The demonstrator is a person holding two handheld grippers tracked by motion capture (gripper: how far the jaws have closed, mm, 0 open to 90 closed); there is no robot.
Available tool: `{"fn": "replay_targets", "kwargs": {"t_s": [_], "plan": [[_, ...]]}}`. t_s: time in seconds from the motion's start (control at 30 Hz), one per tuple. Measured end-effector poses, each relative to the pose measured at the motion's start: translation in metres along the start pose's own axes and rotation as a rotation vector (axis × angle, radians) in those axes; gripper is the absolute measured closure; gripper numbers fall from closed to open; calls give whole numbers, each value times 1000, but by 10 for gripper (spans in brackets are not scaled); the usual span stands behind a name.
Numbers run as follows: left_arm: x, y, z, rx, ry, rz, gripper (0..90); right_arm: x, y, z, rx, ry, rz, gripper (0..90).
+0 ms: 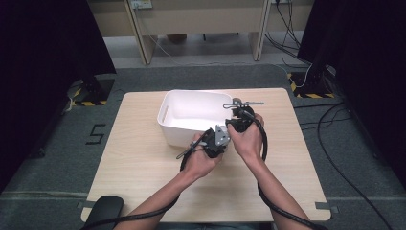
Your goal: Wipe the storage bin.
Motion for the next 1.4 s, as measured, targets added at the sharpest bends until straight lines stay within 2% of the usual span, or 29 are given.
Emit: {"fn": "replay_targets", "kwargs": {"t_s": [0.27, 0.47, 0.73, 0.83, 1.07, 1.2, 1.4], "plan": [[-3, -1, 1, 9, -4, 3, 788, 0, 0, 0, 4, -1, -2, 754], [-13, -3, 13, 4, -22, 5, 788, 1, 1, -2, -3, 1, -1, 734], [-35, -20, 45, -31, -57, -13, 788, 4, 1, -3, 28, -7, -8, 688], [-44, -27, 56, -51, -64, -20, 787, 7, 1, -5, 18, -8, -2, 676], [-66, -45, 87, -92, -94, -57, 788, 12, 1, -9, 28, -29, 18, 685], [-80, -54, 104, -125, -103, -80, 788, 15, 4, -9, 17, -43, 32, 709], [-101, -73, 132, -168, -130, -131, 788, 15, 4, -10, 20, -60, 36, 725]]}}
Point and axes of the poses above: each handheld gripper's, and its own axes: x roughly forward along the jaws, z roughly out of its underside, y roughly to its right, the point moved 8 cm from there along x, roughly forward along the jaws, and after that the axes turned 15 degrees about x, right-handed, at the moved point
